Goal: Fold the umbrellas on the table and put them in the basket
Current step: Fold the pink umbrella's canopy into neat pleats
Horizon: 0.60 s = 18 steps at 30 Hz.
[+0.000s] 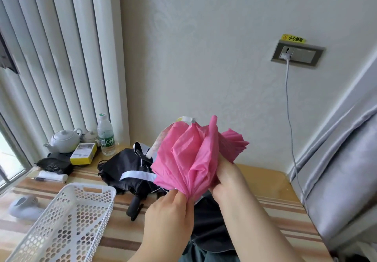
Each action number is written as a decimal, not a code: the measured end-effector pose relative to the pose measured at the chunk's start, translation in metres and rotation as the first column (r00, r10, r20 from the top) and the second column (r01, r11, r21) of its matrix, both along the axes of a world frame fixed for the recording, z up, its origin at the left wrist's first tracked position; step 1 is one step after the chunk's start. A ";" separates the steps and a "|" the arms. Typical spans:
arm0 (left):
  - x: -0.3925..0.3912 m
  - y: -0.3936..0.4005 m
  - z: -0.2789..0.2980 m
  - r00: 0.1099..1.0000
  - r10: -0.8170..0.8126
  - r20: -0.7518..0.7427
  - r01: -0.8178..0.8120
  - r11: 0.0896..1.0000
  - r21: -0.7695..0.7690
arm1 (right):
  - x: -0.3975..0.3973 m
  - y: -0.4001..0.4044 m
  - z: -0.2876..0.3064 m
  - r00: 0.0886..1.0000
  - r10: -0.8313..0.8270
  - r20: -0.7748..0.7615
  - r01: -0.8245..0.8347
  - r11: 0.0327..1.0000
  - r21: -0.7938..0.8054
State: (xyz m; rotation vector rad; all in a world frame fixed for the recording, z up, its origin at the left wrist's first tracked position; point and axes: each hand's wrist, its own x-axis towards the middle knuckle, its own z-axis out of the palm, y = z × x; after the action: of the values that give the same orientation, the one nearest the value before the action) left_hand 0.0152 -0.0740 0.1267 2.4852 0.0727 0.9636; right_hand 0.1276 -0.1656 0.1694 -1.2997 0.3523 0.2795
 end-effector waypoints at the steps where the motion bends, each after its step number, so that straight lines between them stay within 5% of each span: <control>1: -0.001 0.001 -0.002 1.000 -0.010 0.020 0.009 1.000 0.027 | -0.002 0.001 0.001 1.000 0.018 0.012 -0.018 1.000 0.003; 4: -0.005 0.006 0.001 0.994 -0.095 -0.051 0.083 0.977 -0.198 | -0.009 0.004 0.011 0.999 0.045 -0.022 -0.043 0.997 0.070; 6: -0.007 0.005 0.012 0.957 -0.220 -0.191 0.075 0.820 -0.568 | -0.011 0.004 0.018 1.000 -0.005 -0.020 0.007 0.996 0.086; 8: -0.005 0.007 0.023 0.906 -0.314 -0.285 -0.011 0.654 -0.756 | -0.013 0.002 0.023 0.997 -0.075 0.019 0.073 0.992 0.106; 12: 0.001 0.009 0.038 0.853 -0.385 -0.354 -0.078 0.576 -0.814 | -0.022 0.005 0.026 0.975 -0.162 0.149 0.140 0.979 0.147; 18: 0.006 0.025 0.048 0.704 -0.673 -0.225 -0.075 0.245 -0.967 | -0.026 0.002 0.033 0.957 -0.101 0.270 0.035 0.971 0.236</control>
State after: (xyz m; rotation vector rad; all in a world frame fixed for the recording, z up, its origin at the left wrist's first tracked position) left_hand 0.0213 -0.0494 0.1752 1.3832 0.2394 -0.2275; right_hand 0.1014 -0.1634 0.2026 -1.0784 0.1180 0.0710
